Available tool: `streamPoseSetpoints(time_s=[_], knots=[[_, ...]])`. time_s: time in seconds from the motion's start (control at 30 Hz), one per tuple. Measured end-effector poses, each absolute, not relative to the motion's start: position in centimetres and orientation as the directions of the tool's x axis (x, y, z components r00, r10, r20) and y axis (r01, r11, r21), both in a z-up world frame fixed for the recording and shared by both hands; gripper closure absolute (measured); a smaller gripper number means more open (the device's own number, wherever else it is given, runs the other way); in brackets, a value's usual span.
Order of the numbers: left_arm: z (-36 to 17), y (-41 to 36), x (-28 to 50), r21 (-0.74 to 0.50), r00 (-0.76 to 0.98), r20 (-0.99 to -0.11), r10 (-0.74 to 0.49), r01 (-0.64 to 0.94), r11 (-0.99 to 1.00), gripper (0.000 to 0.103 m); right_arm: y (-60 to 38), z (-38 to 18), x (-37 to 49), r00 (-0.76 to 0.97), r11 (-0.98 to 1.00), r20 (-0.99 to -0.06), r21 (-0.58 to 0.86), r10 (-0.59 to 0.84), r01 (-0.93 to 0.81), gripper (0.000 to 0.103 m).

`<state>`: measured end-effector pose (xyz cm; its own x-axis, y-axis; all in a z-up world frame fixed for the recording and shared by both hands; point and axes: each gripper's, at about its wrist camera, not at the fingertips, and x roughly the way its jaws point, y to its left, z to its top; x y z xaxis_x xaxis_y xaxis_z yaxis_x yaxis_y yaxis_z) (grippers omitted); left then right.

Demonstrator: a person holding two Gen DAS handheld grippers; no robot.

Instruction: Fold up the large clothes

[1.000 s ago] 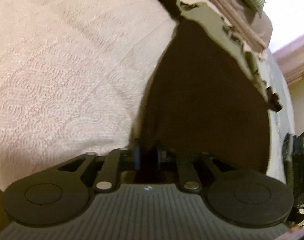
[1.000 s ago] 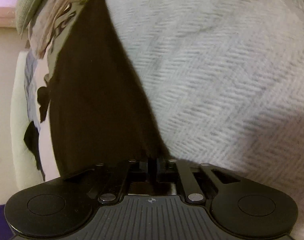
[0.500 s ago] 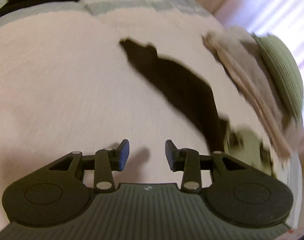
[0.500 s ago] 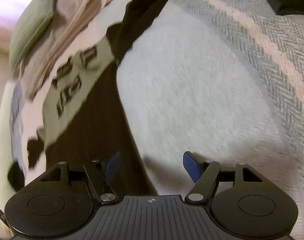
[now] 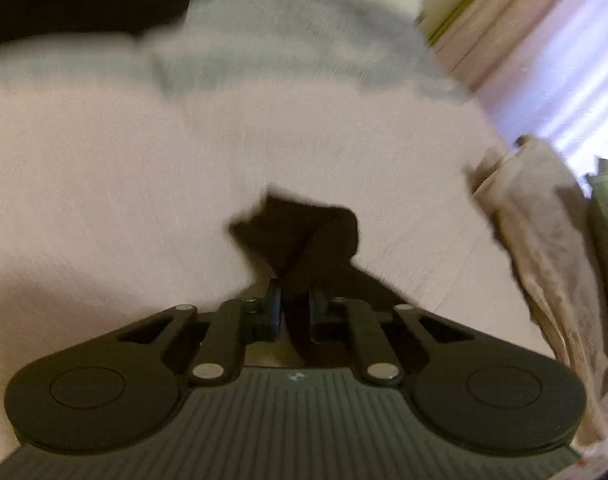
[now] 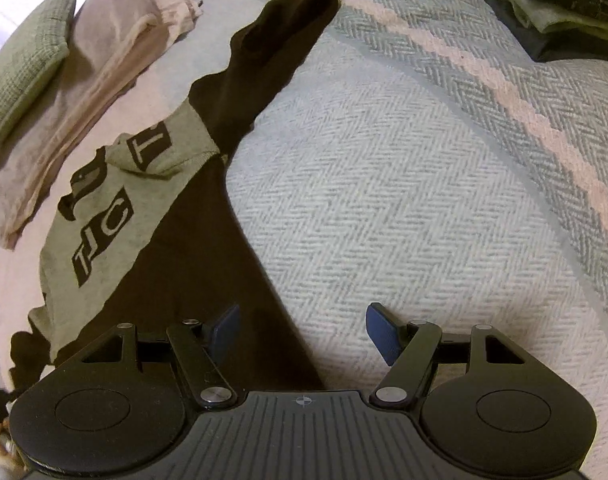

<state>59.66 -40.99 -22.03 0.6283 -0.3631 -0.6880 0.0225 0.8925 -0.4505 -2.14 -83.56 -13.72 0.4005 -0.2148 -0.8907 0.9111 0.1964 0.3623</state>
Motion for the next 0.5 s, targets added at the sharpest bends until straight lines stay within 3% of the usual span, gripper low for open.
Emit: streamPoseSetpoints(time_s=[0.1, 0.23, 0.3, 0.37, 0.5], knots=[[-19.0, -36.9, 56.2, -0.357, 0.701, -0.656, -0.279, 0.038, 0.933, 0.094, -84.2, -13.4, -2.4, 0.411, 0.187, -0.883, 0.375, -0.225, 0.908, 0.036], [-20.4, -33.3, 51.7, -0.259, 0.676, -0.711, -0.193, 0.003, 0.966, 0.091, -85.7, -13.6, -2.2, 0.404, 0.231, -0.889, 0.356, -0.214, 0.906, 0.036], [-23.0, -32.8, 50.1, -0.249, 0.619, -0.77, -0.156, -0.065, 0.966, 0.087, -86.6, -14.3, -2.1, 0.405, 0.261, -0.893, 0.351, -0.197, 0.899, 0.036], [-23.7, -33.3, 48.4, -0.236, 0.671, -0.73, -0.13, -0.068, 0.969, 0.086, -88.0, -15.0, -1.7, 0.387, 0.305, -0.903, 0.322, -0.184, 0.896, 0.036], [-22.0, -34.7, 46.6, -0.239, 0.668, -0.738, -0.094, -0.129, 0.962, 0.084, -91.9, -14.2, -1.0, 0.383, 0.436, -0.89, 0.252, -0.245, 0.864, 0.036]])
